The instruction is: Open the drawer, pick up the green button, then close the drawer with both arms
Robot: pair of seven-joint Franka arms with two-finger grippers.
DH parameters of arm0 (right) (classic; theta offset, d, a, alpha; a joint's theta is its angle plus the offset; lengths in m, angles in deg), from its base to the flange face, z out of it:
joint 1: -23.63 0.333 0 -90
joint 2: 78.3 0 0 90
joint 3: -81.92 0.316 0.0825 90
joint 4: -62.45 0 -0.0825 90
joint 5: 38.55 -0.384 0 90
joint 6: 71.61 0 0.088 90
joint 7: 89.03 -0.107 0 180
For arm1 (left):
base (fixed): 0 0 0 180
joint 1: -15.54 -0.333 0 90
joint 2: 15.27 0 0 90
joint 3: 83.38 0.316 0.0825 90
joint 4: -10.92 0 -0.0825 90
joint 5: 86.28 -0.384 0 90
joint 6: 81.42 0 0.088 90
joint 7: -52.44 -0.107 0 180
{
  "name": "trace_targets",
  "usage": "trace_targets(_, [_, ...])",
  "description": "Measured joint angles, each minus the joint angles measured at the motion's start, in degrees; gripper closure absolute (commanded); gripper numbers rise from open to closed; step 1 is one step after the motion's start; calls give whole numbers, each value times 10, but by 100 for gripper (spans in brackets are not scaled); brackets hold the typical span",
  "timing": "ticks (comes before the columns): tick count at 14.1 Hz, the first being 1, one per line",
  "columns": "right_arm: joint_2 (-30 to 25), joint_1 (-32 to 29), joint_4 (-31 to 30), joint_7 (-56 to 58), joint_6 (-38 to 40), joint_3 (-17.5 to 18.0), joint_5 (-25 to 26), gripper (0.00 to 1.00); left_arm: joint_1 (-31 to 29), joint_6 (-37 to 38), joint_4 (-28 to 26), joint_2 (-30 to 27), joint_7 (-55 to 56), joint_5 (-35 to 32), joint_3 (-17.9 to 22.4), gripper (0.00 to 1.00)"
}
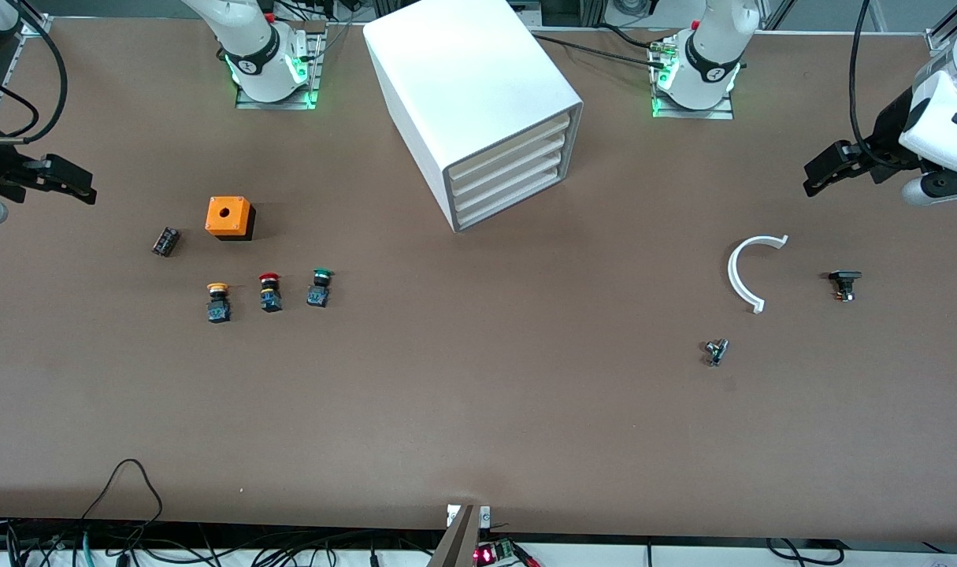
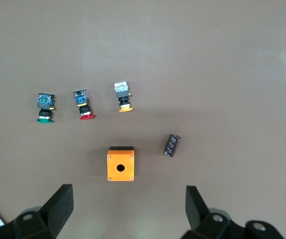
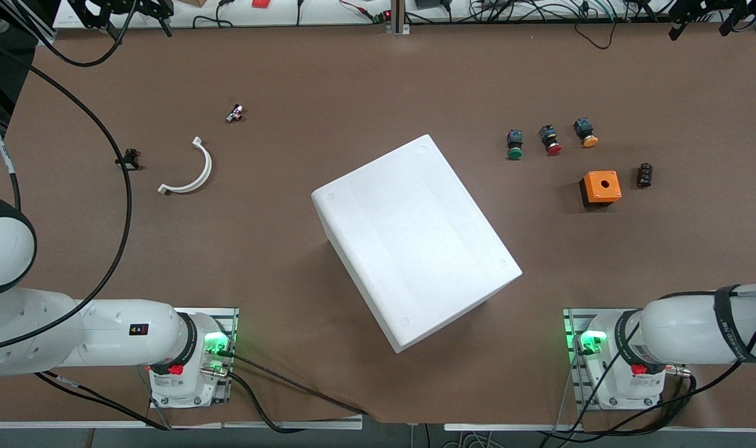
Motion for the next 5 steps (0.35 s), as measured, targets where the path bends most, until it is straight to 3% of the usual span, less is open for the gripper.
trace_targets(5, [-66, -1, -91, -1, -31, -15, 0, 0, 0, 0, 0, 0, 0, 0, -1, 0])
